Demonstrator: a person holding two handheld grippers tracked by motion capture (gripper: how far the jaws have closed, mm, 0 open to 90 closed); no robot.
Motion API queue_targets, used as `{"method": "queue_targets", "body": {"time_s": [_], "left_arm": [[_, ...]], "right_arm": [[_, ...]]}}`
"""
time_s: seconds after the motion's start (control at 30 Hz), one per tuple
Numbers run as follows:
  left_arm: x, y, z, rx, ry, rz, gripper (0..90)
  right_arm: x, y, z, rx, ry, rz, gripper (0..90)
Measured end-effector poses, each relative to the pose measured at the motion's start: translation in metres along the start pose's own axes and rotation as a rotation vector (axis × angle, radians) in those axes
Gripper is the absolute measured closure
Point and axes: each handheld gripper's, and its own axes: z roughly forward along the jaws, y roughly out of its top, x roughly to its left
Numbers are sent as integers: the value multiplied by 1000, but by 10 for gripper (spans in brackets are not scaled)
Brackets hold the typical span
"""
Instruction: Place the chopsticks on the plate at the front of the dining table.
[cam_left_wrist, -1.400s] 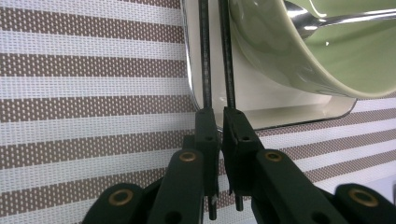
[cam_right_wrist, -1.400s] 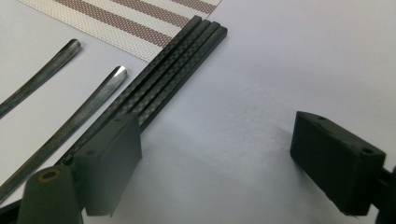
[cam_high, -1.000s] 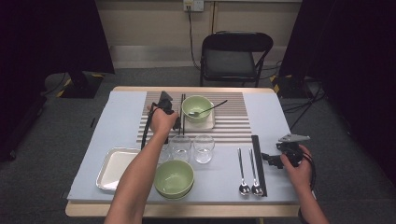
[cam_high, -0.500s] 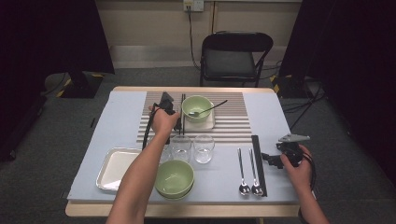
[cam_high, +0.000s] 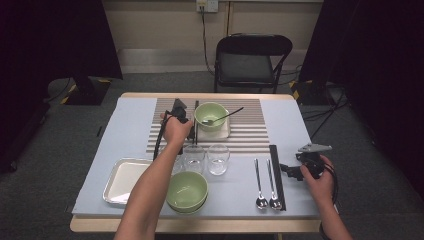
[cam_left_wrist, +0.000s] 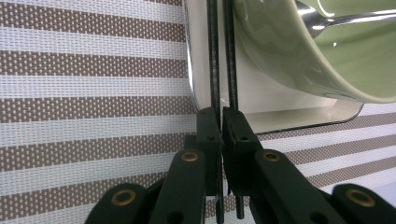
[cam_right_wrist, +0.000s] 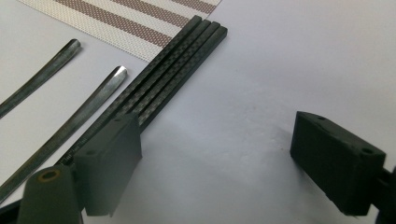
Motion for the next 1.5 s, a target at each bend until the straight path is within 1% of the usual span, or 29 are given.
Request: {"method": "queue_targets", "body": {"time_s": [0.03, 0.07, 0.1, 0.17, 0.23, 0.37, 0.43, 0.57, 0.6, 0.63, 0.67, 0.73, 0.8, 0.83, 0.9, 0.93, 1.0, 1.03, 1.07, 1.1, 1.2, 1.23, 1.33, 1.37, 1.4, 1.5], "left_arm": [[0, 0, 0, -2, 8, 2, 864], [0, 0, -1, 1, 4, 9, 864], [0, 0, 0, -1, -1, 1, 864], [0, 0, 0, -3, 2, 4, 864], [0, 0, -1, 11, -3, 23, 864], [-1, 0, 0, 5, 1, 22, 866], [-3, 0, 1, -2, -4, -2, 865], [-3, 0, 0, 3, 1, 16, 863], [-4, 0, 0, -1, 0, 6, 852], [-3, 0, 0, -4, -3, 14, 828], [-4, 0, 0, -8, -3, 12, 797], [-4, 0, -1, -16, -5, 17, 780], [-4, 1, -3, -9, -11, 31, 753], [-6, 0, -2, -14, -9, 16, 751], [-6, 0, -2, 6, -2, 30, 756], [-7, 0, -2, 11, -4, 28, 755], [-8, 0, -1, 6, 17, 28, 755], [-8, 0, 0, 12, 5, 28, 756], [-8, 0, 0, 21, 7, 37, 761], [-9, 0, 1, 12, 10, 31, 763], [-9, -1, 2, 21, 15, 40, 776], [-9, -1, 3, 23, 17, 35, 781], [-9, -1, 3, 24, 21, 40, 792], [-10, -1, 3, 20, 22, 25, 795], [-9, -1, 3, 21, 20, 32, 801], [-9, -1, 2, 22, 23, 30, 801]], "right_arm": [[0, 0, 0, -2, 0, -2, 155], [0, 0, 0, 0, 0, 0, 155], [0, 0, 0, -2, -1, -3, 155], [0, 0, 0, 0, 0, 0, 155], [0, 0, 0, -2, -1, -3, 155], [0, 0, 0, -1, 0, -1, 155], [0, 0, 0, -1, 0, -2, 155], [0, 0, 0, 0, 0, -1, 155], [0, 0, 0, -1, -1, -1, 155], [0, 0, 0, -1, -1, -1, 155], [0, 0, 0, -1, 0, -1, 155], [0, 0, 0, 0, 0, 0, 155], [0, 0, 0, 0, 0, -1, 155], [0, 0, 0, 0, 0, -1, 155], [0, 0, 0, -1, -1, -2, 155], [0, 0, 0, -1, -1, -2, 155], [0, 0, 0, 0, 0, -1, 155], [0, 0, 0, 0, 0, -2, 155], [0, 0, 0, 0, 0, -1, 155], [0, 0, 0, -1, 0, -1, 155], [0, 0, 0, -1, -1, -3, 155], [0, 0, 0, 0, 0, -1, 155], [0, 0, 0, -1, -1, -3, 155], [0, 0, 0, 0, 0, -1, 155], [0, 0, 0, 0, -1, -1, 155], [0, 0, 0, -1, -1, -2, 155]]}}
